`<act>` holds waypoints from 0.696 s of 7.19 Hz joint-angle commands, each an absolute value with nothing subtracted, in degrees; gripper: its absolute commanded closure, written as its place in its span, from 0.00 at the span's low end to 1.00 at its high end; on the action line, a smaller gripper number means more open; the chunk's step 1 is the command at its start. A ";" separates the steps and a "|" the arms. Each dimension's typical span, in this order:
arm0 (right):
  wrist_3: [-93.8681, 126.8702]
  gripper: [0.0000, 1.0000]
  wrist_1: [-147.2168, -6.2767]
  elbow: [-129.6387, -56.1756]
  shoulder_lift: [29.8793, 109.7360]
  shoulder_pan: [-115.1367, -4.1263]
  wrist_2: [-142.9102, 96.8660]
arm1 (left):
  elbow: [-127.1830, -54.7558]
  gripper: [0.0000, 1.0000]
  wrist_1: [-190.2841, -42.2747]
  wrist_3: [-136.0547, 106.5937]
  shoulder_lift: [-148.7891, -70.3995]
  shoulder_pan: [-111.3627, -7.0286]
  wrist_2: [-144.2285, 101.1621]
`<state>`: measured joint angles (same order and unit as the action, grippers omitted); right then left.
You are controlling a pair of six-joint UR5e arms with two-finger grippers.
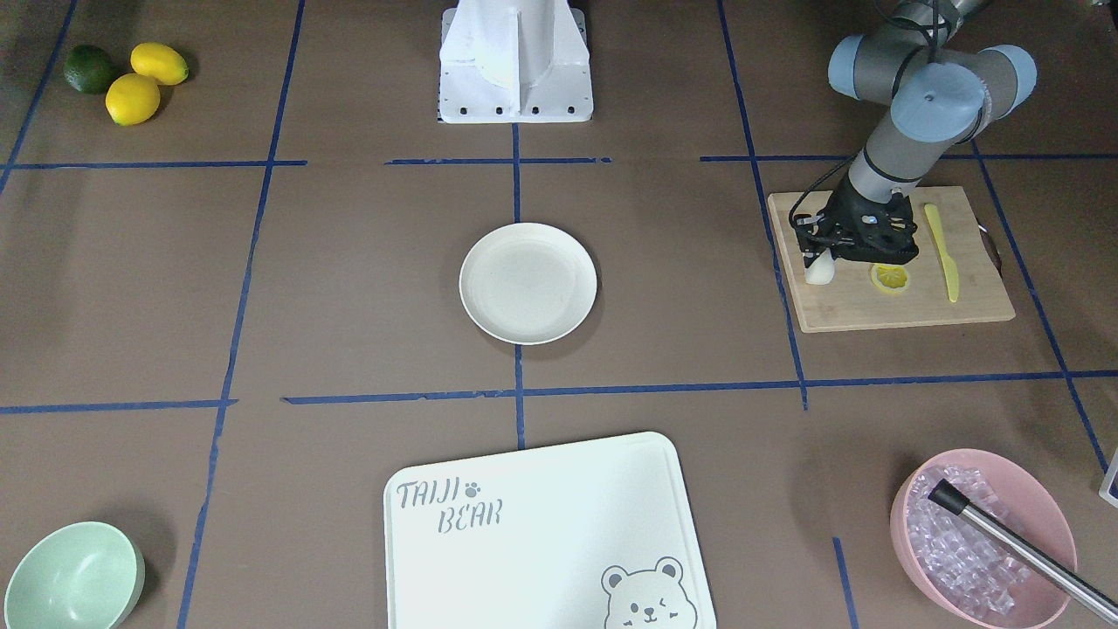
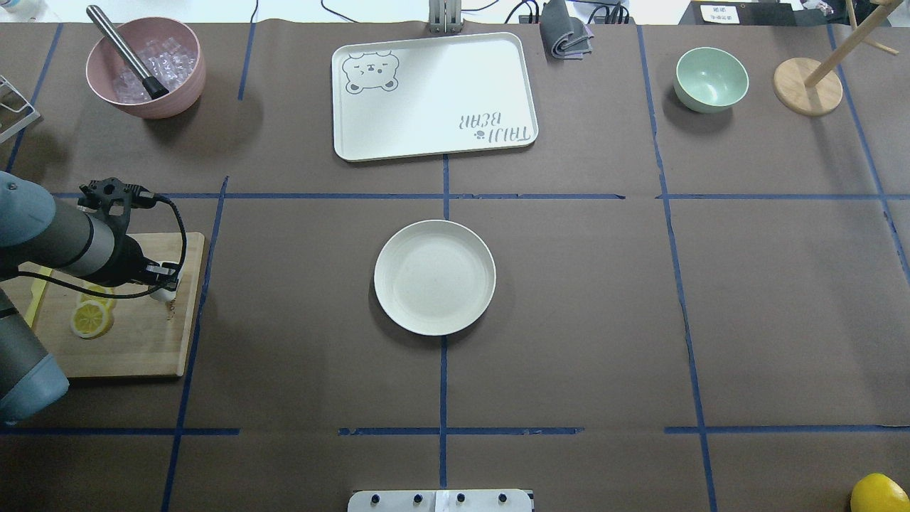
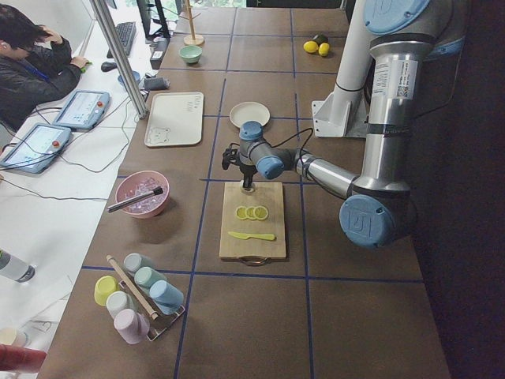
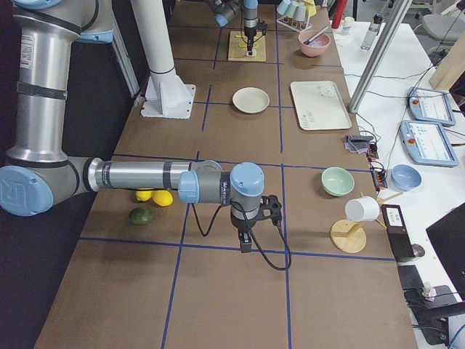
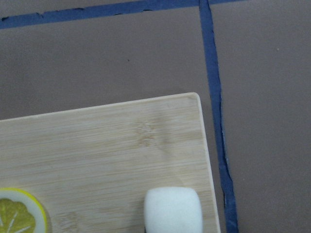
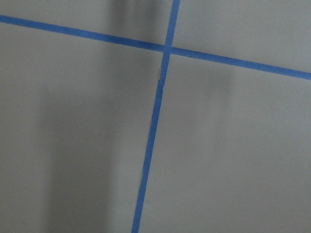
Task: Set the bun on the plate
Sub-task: 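Grasp the white bun with the left gripper and lift it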
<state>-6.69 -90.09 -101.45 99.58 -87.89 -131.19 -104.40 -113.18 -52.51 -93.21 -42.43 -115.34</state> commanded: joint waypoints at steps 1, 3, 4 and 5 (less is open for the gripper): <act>-6.68 0.00 -90.09 -101.51 99.67 -87.89 -131.31 | -109.31 0.72 -105.34 -56.04 -96.48 -42.45 -115.40; -6.68 0.00 -90.09 -101.51 99.67 -87.89 -131.22 | -109.51 0.71 -93.49 -66.21 -110.05 -40.01 -115.23; -6.68 0.00 -90.09 -101.43 99.67 -87.89 -131.31 | -108.90 0.71 -87.08 -73.58 -117.52 -34.51 -111.92; -6.59 0.00 -90.09 -101.34 99.58 -87.89 -131.22 | -105.42 0.70 -85.79 -79.05 -124.73 -30.45 -106.58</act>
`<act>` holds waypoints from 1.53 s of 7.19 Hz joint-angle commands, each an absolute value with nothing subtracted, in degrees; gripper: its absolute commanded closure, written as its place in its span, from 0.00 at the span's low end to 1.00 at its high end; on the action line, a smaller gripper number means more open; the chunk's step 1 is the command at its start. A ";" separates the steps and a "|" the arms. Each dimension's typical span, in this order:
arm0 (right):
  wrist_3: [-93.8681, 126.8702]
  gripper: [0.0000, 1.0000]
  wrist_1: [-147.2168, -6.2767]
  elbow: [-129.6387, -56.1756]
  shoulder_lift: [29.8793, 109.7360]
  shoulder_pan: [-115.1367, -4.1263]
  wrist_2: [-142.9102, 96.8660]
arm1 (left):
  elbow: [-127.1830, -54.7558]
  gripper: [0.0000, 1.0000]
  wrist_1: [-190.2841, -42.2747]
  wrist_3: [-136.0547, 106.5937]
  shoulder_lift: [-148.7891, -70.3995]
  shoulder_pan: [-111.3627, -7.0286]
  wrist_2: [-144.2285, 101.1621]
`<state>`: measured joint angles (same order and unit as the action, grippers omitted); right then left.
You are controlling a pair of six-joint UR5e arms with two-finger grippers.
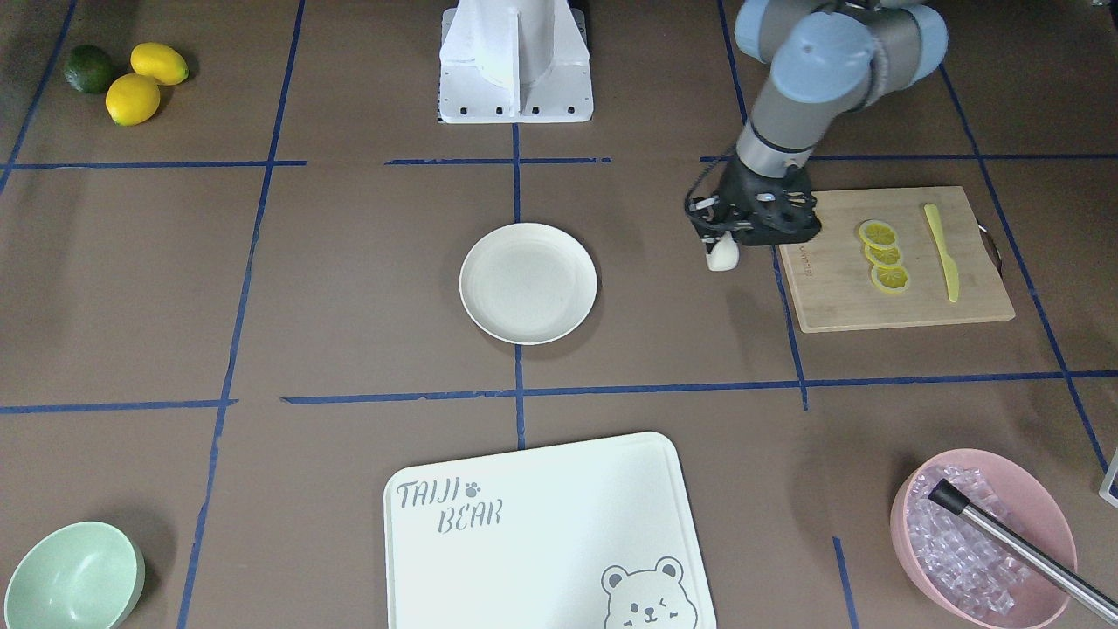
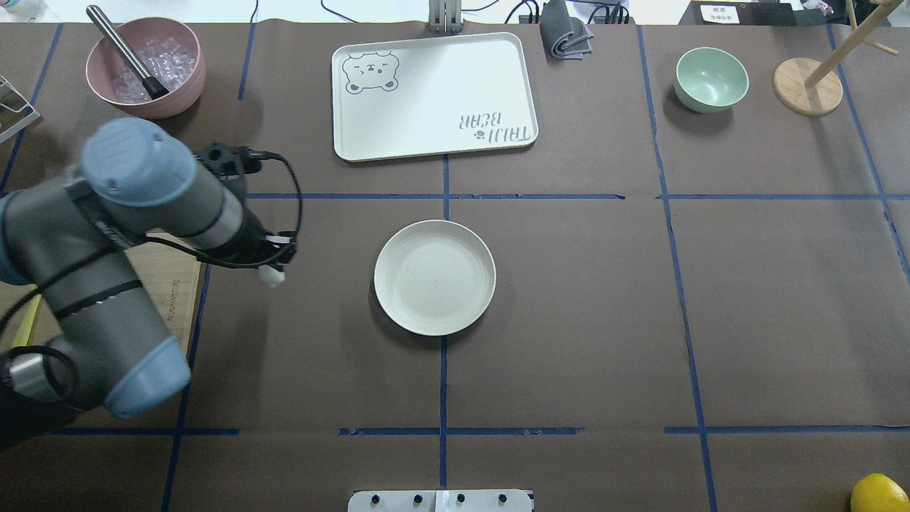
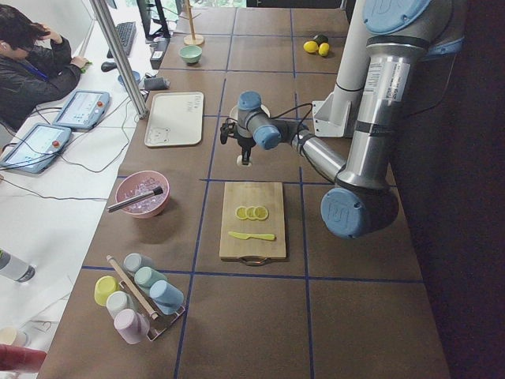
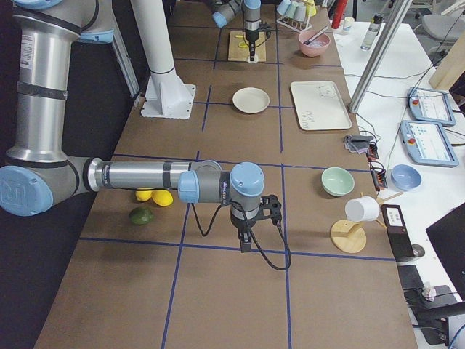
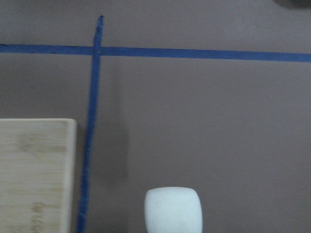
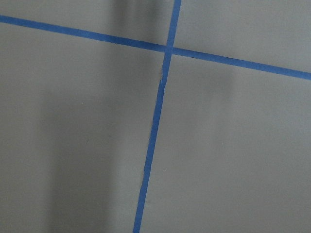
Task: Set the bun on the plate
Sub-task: 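Carry the bun with the left gripper over the white plate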
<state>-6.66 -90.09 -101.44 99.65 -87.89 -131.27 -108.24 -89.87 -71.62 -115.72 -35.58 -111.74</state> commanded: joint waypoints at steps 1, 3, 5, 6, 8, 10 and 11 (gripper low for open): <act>-6.59 0.00 -90.09 -101.25 99.41 -87.89 -131.22 | -98.16 0.68 -86.13 -84.84 -131.94 -27.89 -103.83; -6.59 0.00 -90.09 -101.25 99.49 -87.89 -131.31 | -84.52 0.68 -88.75 -89.37 -141.39 -25.41 -100.82; -6.68 0.00 -90.09 -101.16 99.49 -87.89 -131.22 | -81.22 0.62 -92.19 -89.56 -141.33 -24.79 -100.72; -6.68 0.00 -90.09 -101.25 99.49 -87.89 -131.31 | -80.08 0.56 -92.28 -89.47 -141.42 -24.35 -100.72; -6.68 0.00 -90.09 -101.16 99.49 -87.89 -131.22 | -80.16 0.25 -92.29 -89.03 -141.42 -24.17 -100.72; -6.68 0.00 -90.09 -101.25 99.49 -87.89 -131.31 | -81.47 0.00 -92.02 -88.68 -141.42 -24.26 -100.72; -6.68 0.00 -90.09 -101.25 99.58 -87.89 -131.31 | -84.43 0.00 -91.06 -86.42 -140.89 -24.78 -101.24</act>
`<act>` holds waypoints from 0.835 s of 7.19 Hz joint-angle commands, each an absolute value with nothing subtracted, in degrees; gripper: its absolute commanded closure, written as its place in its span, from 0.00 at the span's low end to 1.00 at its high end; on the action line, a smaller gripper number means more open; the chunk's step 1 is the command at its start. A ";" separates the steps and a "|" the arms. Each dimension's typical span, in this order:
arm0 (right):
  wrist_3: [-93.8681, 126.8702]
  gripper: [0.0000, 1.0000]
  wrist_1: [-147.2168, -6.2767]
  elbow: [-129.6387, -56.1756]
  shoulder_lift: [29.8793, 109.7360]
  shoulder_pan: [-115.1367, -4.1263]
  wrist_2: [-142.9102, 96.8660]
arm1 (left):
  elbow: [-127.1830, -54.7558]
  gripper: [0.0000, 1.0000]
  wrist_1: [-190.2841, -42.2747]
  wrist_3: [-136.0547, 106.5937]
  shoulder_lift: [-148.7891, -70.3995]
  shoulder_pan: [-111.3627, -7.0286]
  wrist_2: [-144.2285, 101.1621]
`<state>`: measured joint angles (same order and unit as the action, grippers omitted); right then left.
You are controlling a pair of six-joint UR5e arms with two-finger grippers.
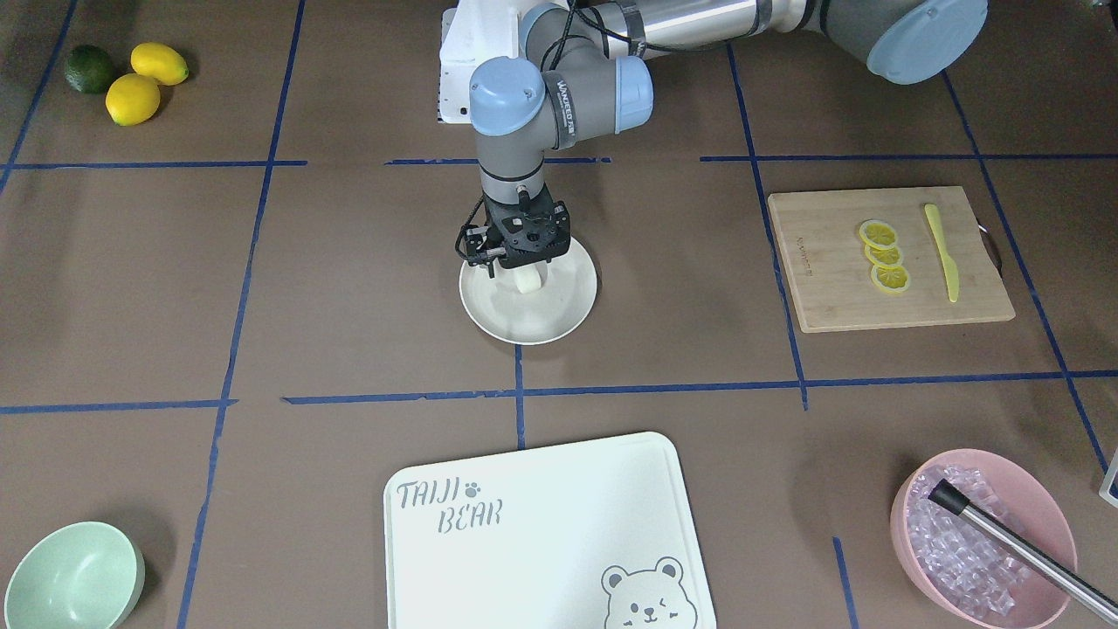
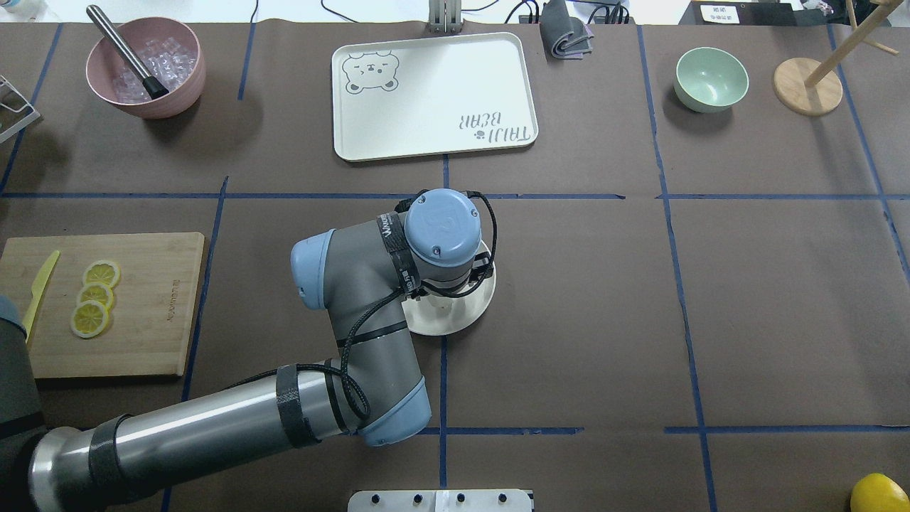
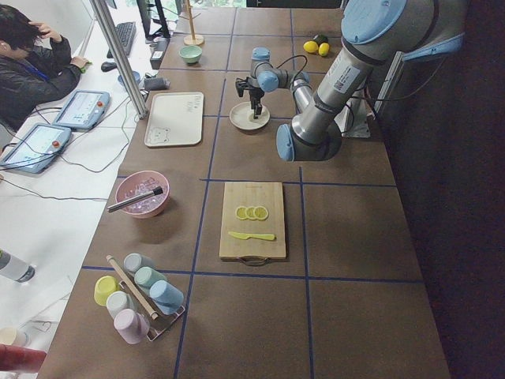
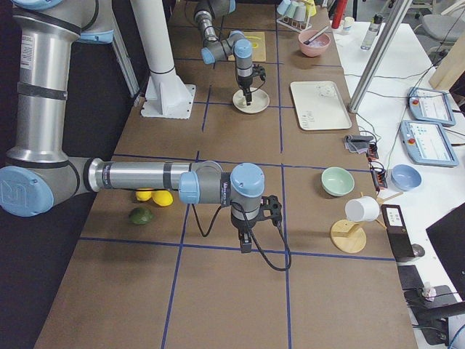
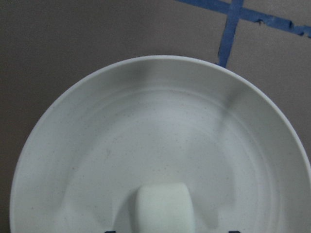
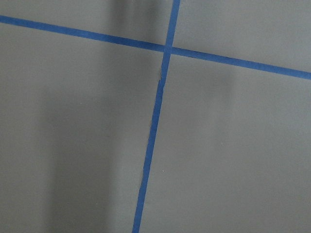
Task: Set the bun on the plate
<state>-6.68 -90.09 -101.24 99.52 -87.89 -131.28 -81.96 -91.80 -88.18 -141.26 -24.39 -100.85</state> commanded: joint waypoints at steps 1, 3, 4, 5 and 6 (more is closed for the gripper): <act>-6.77 0.00 -90.09 -101.42 99.67 -87.89 -131.31 | -89.60 0.00 -87.40 -81.52 -138.45 -25.48 -101.77; -6.68 0.00 -90.09 -101.43 99.67 -87.89 -131.31 | -105.03 0.00 -83.50 -64.44 -123.77 -32.22 -111.82; -6.68 0.00 -90.09 -101.34 99.58 -87.89 -131.31 | -112.16 0.00 -83.50 -52.85 -114.61 -36.17 -113.97; -6.59 0.00 -90.09 -101.25 99.49 -87.89 -131.22 | -114.85 0.00 -83.58 -43.16 -107.04 -41.87 -117.30; -6.59 0.00 -90.09 -101.25 99.41 -87.89 -131.22 | -114.87 0.00 -83.58 -33.32 -102.44 -48.71 -121.68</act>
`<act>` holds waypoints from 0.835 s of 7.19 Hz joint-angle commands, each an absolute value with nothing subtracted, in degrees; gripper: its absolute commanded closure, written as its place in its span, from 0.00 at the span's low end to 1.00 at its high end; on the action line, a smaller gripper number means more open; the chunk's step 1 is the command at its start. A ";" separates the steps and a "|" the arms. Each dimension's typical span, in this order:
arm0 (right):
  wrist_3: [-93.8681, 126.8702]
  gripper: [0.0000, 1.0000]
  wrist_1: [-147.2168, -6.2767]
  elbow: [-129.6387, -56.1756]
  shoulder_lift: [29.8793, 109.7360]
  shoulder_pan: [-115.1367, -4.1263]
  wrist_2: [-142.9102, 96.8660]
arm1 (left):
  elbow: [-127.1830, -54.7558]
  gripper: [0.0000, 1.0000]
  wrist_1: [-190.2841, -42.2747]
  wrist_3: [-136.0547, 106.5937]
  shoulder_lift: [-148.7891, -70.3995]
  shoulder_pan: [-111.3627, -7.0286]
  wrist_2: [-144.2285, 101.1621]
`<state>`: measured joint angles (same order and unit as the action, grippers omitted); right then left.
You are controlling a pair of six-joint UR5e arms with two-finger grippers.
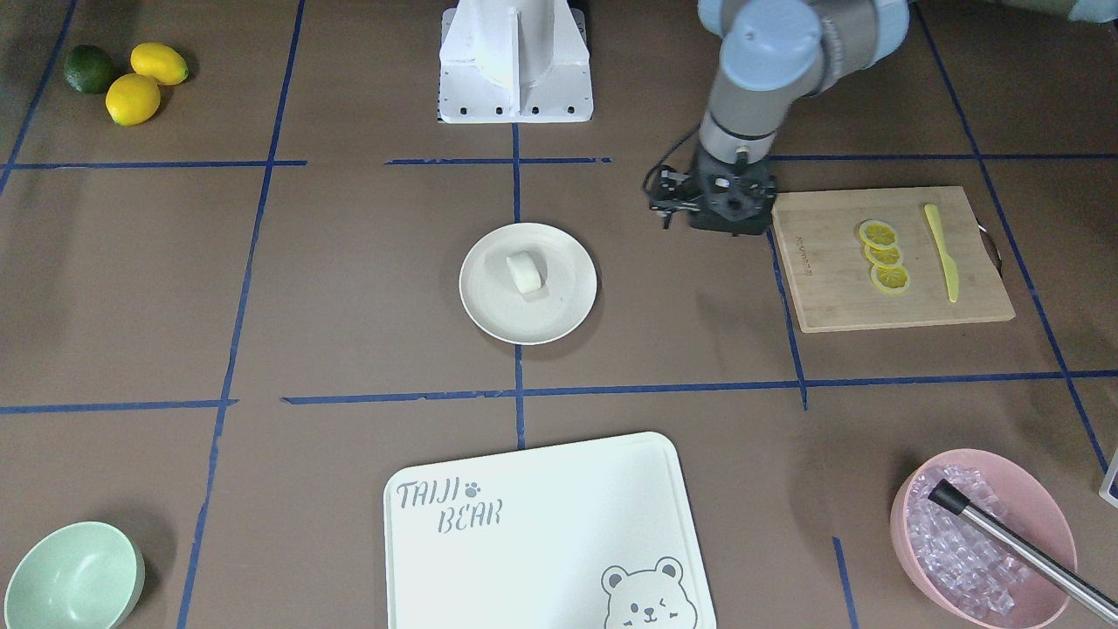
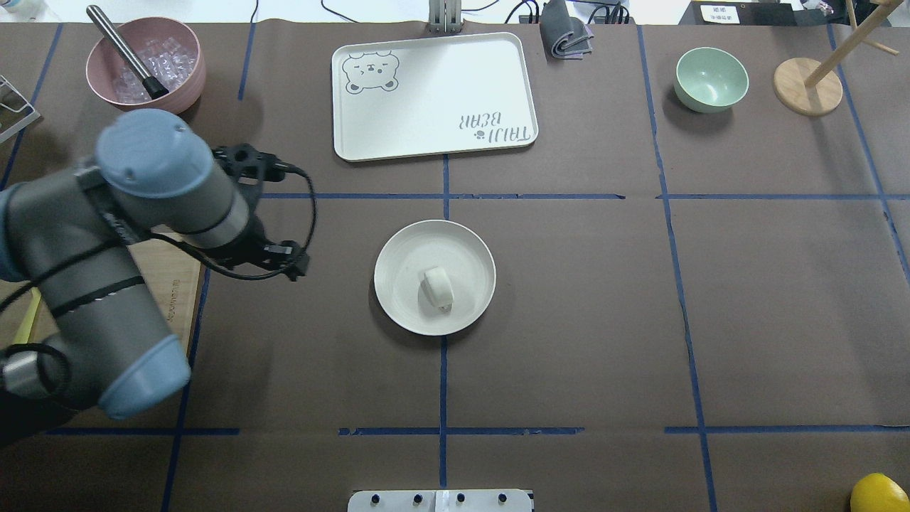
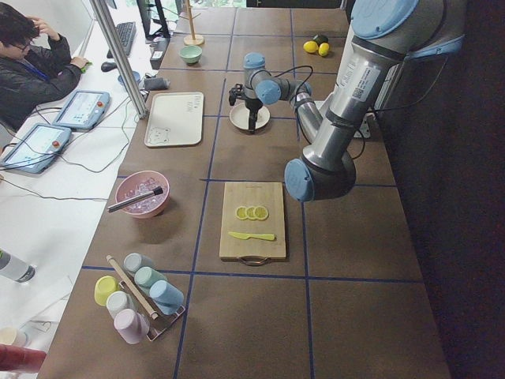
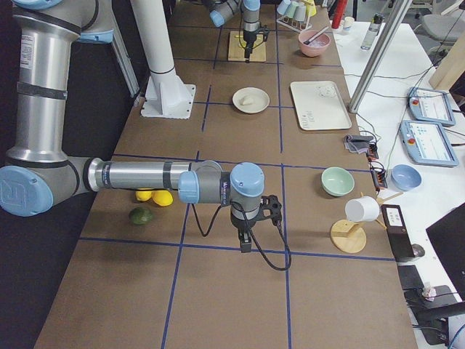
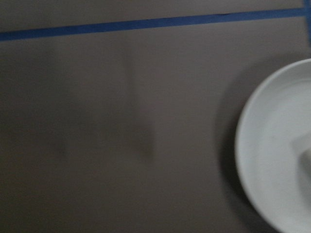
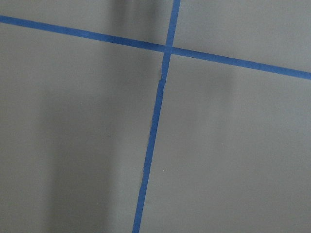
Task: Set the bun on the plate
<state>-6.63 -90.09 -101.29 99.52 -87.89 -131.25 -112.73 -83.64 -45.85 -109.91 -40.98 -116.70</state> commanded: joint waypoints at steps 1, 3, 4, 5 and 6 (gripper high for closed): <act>-6.50 0.00 -90.09 -101.25 99.40 -87.89 -131.22 | -114.52 0.00 -83.67 -20.61 -96.91 -56.70 -124.86; -6.50 0.00 -90.09 -101.16 99.40 -87.89 -131.31 | -111.82 0.00 -84.28 -7.96 -90.03 -71.74 -126.21; -6.59 0.00 -90.09 -101.16 99.40 -87.89 -131.22 | -109.01 0.00 -84.29 -1.47 -87.30 -77.55 -127.26; -6.59 0.00 -90.09 -101.08 99.40 -87.89 -131.22 | -104.81 0.00 -84.46 3.73 -86.14 -81.87 -131.44; -6.59 0.00 -90.09 -101.16 99.32 -87.89 -131.13 | -101.02 0.00 -84.46 10.30 -85.96 -85.39 -132.01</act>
<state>-6.58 -90.09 -101.12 99.38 -87.89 -131.21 -105.57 -84.39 2.71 -86.93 -80.39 -130.10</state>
